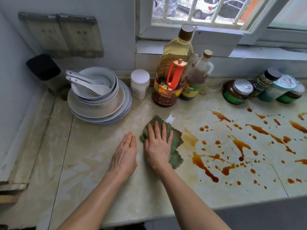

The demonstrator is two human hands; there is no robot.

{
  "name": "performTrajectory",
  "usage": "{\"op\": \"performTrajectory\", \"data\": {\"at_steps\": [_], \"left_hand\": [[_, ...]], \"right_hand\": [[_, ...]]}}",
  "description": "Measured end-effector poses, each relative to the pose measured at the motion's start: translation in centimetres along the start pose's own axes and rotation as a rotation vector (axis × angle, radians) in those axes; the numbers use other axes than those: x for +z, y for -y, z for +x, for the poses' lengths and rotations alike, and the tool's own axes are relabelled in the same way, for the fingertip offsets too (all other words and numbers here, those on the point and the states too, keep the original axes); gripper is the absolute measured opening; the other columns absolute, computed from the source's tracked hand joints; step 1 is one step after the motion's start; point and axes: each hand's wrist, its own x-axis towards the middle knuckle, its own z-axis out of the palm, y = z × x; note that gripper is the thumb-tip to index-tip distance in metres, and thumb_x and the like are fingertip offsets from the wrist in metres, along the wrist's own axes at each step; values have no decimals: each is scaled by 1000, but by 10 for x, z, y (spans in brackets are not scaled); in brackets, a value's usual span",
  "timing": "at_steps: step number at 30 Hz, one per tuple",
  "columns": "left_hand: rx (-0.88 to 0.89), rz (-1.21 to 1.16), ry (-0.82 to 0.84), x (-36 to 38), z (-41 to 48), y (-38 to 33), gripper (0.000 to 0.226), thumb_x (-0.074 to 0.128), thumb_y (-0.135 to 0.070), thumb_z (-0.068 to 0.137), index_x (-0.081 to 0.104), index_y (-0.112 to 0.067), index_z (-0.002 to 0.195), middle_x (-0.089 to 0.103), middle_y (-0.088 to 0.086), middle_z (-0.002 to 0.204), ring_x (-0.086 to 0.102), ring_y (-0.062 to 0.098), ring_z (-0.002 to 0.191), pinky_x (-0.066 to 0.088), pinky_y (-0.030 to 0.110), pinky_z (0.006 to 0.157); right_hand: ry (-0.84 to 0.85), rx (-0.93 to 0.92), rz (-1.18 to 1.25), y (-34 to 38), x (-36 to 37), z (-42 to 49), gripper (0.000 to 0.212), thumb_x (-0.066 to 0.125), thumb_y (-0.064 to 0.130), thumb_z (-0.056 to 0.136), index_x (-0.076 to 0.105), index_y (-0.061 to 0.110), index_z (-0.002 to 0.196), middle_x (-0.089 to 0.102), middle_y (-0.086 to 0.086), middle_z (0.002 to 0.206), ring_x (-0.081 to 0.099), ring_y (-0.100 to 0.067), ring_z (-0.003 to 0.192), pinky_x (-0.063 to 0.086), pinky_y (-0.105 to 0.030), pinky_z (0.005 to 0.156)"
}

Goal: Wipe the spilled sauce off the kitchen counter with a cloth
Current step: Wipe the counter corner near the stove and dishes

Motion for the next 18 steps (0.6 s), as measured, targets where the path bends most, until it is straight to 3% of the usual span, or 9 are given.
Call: {"op": "performTrajectory", "data": {"at_steps": [4,7,10,13,16,18], "left_hand": [[13,39,-1,4,0,2,67,33,2,87,7,-6,149,-2,8,158,-2,18,145,0,21,113],[7,39,10,3,0,2,69,32,5,86,5,-6,149,-4,7,158,-3,18,145,-2,20,112],[0,40,30,2,-2,0,70,31,7,86,1,-6,149,-8,7,158,-6,18,145,-3,21,111],[-12,36,39,3,-2,-1,71,30,8,86,0,-5,148,-10,7,157,-7,18,145,-2,23,113],[-11,30,39,5,0,1,72,32,7,84,2,-5,149,-7,8,158,-6,19,145,0,24,115],[0,28,37,7,1,3,72,34,5,83,4,-4,148,-5,9,158,-4,19,145,1,24,116]], "right_hand": [[-2,-15,-23,-14,-2,6,65,9,48,92,23,32,154,18,3,162,0,-25,151,-8,-54,117],[-11,79,3,-36,-5,4,56,16,46,99,18,35,155,9,7,164,-4,-21,151,-11,-50,117],[-48,184,64,-63,-11,-3,53,33,37,103,20,34,154,9,6,164,-2,-21,151,-7,-44,120],[-114,244,128,-72,-12,-7,55,38,22,103,23,28,155,14,-1,163,6,-24,150,2,-40,122],[-203,177,188,-46,-7,-17,60,50,11,99,28,21,153,21,-12,161,19,-27,148,5,-38,120],[-170,42,185,-28,1,-29,50,42,14,99,37,19,149,27,-12,158,25,-28,146,8,-39,120]]}}
